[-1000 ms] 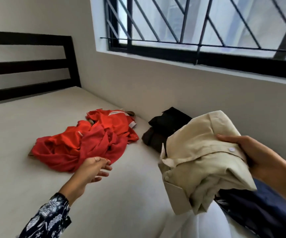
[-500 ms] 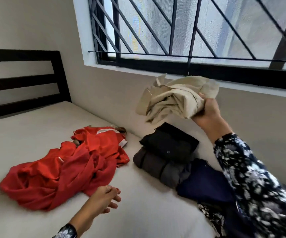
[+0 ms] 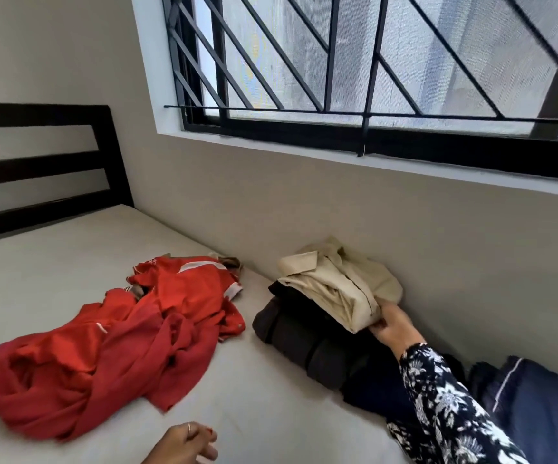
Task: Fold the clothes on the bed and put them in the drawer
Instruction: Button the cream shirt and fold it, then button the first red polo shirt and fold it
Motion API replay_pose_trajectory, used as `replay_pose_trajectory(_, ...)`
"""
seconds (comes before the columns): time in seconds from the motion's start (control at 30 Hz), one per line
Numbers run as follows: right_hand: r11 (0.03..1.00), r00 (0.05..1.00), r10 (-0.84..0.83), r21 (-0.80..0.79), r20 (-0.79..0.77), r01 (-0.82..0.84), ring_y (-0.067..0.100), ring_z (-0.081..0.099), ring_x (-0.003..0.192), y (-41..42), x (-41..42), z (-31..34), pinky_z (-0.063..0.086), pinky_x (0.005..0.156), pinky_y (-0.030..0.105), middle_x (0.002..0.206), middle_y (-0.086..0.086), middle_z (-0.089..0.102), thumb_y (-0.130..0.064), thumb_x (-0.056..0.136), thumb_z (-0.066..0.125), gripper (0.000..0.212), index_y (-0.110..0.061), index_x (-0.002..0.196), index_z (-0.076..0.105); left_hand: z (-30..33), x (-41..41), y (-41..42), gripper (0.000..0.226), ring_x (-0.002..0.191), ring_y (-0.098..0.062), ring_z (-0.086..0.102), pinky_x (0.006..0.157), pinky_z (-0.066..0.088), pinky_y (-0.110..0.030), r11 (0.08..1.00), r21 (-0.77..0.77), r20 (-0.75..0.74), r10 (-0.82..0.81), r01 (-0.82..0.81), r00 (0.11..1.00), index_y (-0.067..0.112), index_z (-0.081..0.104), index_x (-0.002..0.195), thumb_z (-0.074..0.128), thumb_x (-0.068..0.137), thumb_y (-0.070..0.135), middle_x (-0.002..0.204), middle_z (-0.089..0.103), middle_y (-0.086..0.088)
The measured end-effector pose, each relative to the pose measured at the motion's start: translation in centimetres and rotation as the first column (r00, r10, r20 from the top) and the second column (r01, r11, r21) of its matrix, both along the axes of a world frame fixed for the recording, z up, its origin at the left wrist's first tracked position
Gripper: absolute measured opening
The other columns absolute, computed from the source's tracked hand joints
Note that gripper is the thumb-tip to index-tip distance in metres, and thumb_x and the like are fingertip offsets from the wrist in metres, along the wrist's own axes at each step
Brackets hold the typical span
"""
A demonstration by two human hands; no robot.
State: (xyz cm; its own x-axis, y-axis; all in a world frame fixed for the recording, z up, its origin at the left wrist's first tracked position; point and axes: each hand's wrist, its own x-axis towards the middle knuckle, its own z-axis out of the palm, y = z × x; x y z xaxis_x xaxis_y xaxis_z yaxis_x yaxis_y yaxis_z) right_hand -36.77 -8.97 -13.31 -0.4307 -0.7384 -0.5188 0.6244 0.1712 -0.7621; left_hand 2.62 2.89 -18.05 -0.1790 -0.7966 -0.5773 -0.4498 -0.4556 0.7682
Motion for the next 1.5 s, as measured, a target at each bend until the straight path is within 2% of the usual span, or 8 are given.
replay_pose_trajectory(0.27,0.999,0.975,0.041,0.028,-0.217,-0.036,0.019,0.056,0.077,2.5,-0.6,2.3,0.054,0.069,0.028,0.087,0.01,0.055,0.005,0.087,0.049,0.014,0.0,0.098,0.057,3.0,-3.0,3.0,0.02,0.064,-0.01,0.062,0.055,0.041,-0.018,0.996,-0.082,0.06,0.04,-0.035,0.997,0.014,0.062,0.097,0.046,0.099,0.027,0.09,0.07,0.0)
replay_pose_trajectory(0.33,0.995,0.923,-0.018,0.087,-0.385,0.056,0.023,0.056,0.092,3.0,0.4,3.3,0.051,0.081,0.033,0.099,0.012,0.054,-0.011,0.071,0.066,0.057,0.005,0.124,0.049,3.9,-2.2,3.7,0.019,0.068,-0.007,0.061,0.057,0.041,-0.016,0.992,-0.121,0.085,0.044,-0.034,0.995,0.016,0.061,0.099,0.045,0.098,0.028,0.093,0.068,0.004)
replay_pose_trajectory(0.4,0.981,0.81,-0.008,0.154,-0.587,0.12,0.032,0.047,0.121,3.8,2.7,4.8,0.038,0.103,0.041,0.129,0.021,0.047,-0.02,0.07,0.068,0.082,0.005,0.14,0.035,4.6,-0.7,4.4,0.018,0.071,-0.007,0.059,0.058,0.041,-0.016,0.984,-0.169,0.089,0.068,-0.052,0.994,0.017,0.06,0.099,0.046,0.097,0.027,0.094,0.065,0.004)
replay_pose_trajectory(0.47,0.979,0.64,0.007,0.135,-0.768,0.151,0.038,0.032,0.135,4.9,5.2,7.1,0.026,0.112,0.041,0.146,0.024,0.033,-0.014,0.085,0.059,0.061,0.005,0.138,0.037,5.1,0.6,4.4,0.015,0.072,-0.008,0.057,0.06,0.04,-0.017,0.975,-0.215,0.124,0.079,-0.051,0.989,0.018,0.059,0.097,0.046,0.096,0.025,0.093,0.063,0.005)
replay_pose_trajectory(0.67,0.987,0.347,0.117,0.07,-0.931,-0.146,0.042,0.032,0.13,5.6,13.2,10.2,0.025,0.11,0.041,0.138,0.023,0.034,-0.026,0.082,0.052,0.055,0.0,0.13,0.046,6.3,4.7,4.1,0.009,0.068,-0.009,0.054,0.055,0.038,-0.018,0.943,-0.313,0.161,0.172,-0.115,0.972,0.017,0.057,0.089,0.049,0.093,0.019,0.086,0.059,0.001)
replay_pose_trajectory(1.07,0.714,-0.227,0.308,0.382,-0.924,-0.587,0.043,0.04,0.122,4.6,31.2,0.6,0.035,0.103,0.045,0.134,0.019,0.038,-0.008,0.085,0.051,0.053,-0.002,0.136,0.039,3.2,11.6,2.3,0.006,0.089,-0.016,0.057,0.074,0.044,-0.025,0.896,-0.362,0.181,0.338,-0.257,0.924,0.02,0.06,0.093,0.054,0.092,0.019,0.091,0.061,0.002)
replay_pose_trajectory(1.3,0.496,-0.639,0.179,0.63,-0.748,-0.598,0.049,0.048,0.117,1.9,36.8,-3.9,0.044,0.093,0.05,0.159,0.018,-0.01,0.009,0.083,0.036,0.088,-0.037,0.153,0.008,0.4,14.4,1.1,0.057,0.126,-0.016,0.049,0.099,0.034,-0.018,0.868,-0.4,0.195,0.395,-0.295,0.898,0.007,0.045,0.138,0.066,0.086,0.014,0.137,0.05,-0.007)
replay_pose_trajectory(1.5,0.567,-0.653,0.134,0.598,-0.746,-0.567,0.041,0.045,0.119,0.3,39.4,-4.4,0.041,0.095,0.047,0.129,0.018,0.047,-0.004,0.091,0.044,0.057,-0.009,0.145,0.028,-2.7,17.0,1.1,0.06,0.119,-0.021,0.053,0.097,0.039,-0.023,0.886,-0.347,0.233,0.399,-0.307,0.887,0.009,0.039,0.142,0.064,0.088,0.018,0.141,0.047,-0.006)
